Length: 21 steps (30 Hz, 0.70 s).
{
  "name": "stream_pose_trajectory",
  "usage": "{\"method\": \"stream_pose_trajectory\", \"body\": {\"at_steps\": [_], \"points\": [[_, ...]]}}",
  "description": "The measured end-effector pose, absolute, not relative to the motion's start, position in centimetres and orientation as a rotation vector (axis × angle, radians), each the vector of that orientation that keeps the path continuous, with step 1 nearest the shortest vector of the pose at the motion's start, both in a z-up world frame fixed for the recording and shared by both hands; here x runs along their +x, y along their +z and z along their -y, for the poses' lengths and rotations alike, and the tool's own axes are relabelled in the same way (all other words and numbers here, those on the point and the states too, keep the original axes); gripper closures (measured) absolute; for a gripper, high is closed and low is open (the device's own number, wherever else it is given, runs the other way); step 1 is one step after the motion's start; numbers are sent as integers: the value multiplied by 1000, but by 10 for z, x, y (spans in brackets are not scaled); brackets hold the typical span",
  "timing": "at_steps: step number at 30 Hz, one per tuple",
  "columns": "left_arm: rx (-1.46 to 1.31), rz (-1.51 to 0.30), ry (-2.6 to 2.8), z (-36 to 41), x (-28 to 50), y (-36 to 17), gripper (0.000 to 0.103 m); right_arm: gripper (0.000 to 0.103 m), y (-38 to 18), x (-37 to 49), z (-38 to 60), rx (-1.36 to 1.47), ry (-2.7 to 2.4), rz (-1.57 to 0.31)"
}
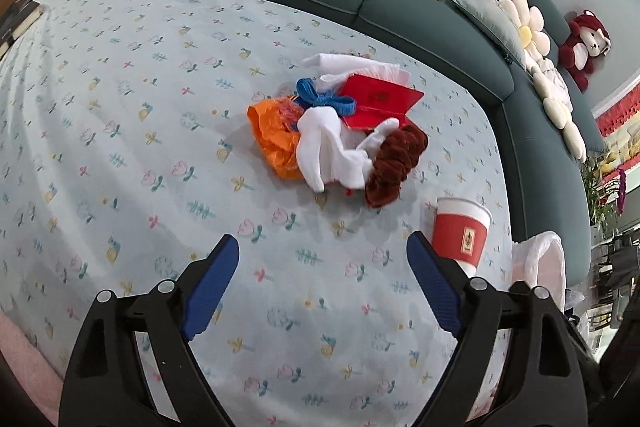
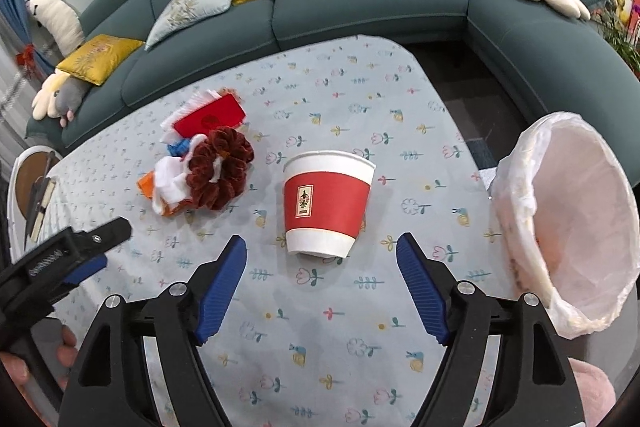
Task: Collect trash
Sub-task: 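Grasp the red paper cup with the right tool while the left tool grasps the brown scrunchie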
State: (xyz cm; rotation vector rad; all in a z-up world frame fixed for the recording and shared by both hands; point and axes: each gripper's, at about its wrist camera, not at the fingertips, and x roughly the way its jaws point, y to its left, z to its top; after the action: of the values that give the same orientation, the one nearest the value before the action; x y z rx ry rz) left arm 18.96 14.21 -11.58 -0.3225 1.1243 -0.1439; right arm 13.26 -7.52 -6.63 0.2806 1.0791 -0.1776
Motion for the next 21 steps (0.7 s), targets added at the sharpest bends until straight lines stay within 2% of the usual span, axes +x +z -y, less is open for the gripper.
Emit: {"method": "stream_pose_trajectory", "body": {"at_steps": [15,21], "points": [[-344,-1211,-209,-100,237,-153,23,29,-124,178,76,305,-201,-1176],[-358,-1246,-215,-84,250,-165,37,29,-135,185,76,304,-192,-1182]]}}
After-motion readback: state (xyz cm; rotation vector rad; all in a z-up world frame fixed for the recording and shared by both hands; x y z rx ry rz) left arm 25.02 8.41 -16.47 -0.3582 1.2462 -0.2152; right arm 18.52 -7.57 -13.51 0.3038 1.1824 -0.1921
